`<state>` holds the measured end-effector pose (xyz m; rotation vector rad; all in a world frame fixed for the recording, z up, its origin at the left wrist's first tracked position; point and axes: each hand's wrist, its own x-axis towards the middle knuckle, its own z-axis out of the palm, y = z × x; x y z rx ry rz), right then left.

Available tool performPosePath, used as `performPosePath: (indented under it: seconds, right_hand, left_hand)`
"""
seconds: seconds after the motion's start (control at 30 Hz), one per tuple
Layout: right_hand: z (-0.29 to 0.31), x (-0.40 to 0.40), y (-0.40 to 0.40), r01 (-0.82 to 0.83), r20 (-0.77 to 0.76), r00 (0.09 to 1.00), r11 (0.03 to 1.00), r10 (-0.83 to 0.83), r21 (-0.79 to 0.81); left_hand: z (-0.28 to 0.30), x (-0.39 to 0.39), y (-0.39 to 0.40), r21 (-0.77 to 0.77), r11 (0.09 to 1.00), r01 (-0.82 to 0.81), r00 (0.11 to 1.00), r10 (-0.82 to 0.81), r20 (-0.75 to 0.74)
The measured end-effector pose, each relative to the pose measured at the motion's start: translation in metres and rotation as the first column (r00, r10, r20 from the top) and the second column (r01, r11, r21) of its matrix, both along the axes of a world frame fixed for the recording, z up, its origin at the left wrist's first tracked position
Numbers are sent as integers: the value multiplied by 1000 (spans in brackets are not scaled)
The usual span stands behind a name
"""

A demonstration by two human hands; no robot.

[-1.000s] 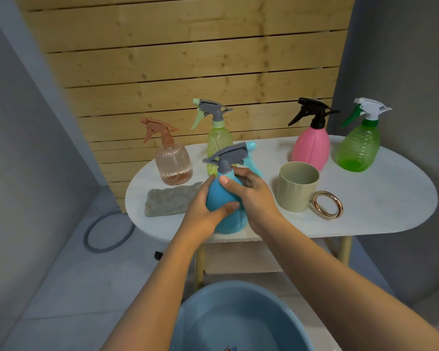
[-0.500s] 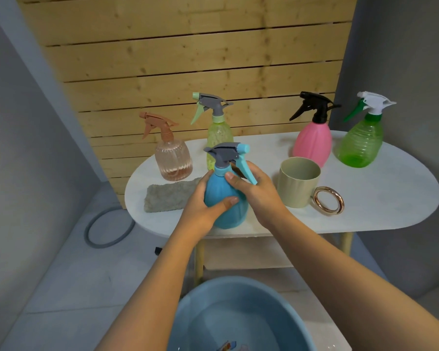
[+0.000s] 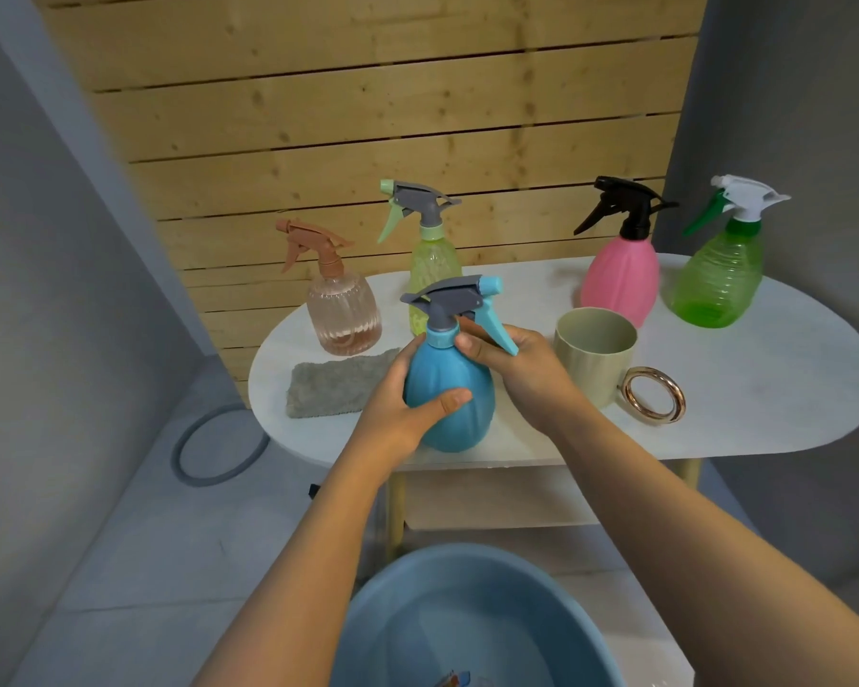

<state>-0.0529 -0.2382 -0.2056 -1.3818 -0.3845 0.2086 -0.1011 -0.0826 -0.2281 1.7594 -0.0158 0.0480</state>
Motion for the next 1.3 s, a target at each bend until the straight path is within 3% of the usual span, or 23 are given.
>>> performPosePath:
  seconds: [0.1, 0.27, 0.5, 0.73, 0.9, 1.3]
  right_hand:
    - [0, 5, -1, -45, -106, 993, 997, 51, 61]
    - [4, 14, -3, -23, -94, 995, 1000, 22, -15]
    - [11, 10, -3, -295, -102, 951, 955, 293, -10]
    - [16, 8, -2, -117, 52, 991, 982, 126, -145]
    - [24, 2, -2, -273, 12, 961, 953, 277, -130]
    - [24, -13, 15, 111, 177, 981, 977, -78, -183]
  left_hand:
    - [-1, 1, 1, -6, 1000, 8, 1000, -8, -2]
    - [-1, 1, -2, -6, 1000, 23, 1000, -23, 0]
    - [1, -1, -1, 19, 999, 29, 999, -29, -20]
    - [6, -3, 0, 83, 996, 44, 999, -41, -32]
    - [8, -1, 0, 115, 992, 48, 998, -43, -47]
    - [14, -6, -2, 134, 991, 30, 998, -23, -52]
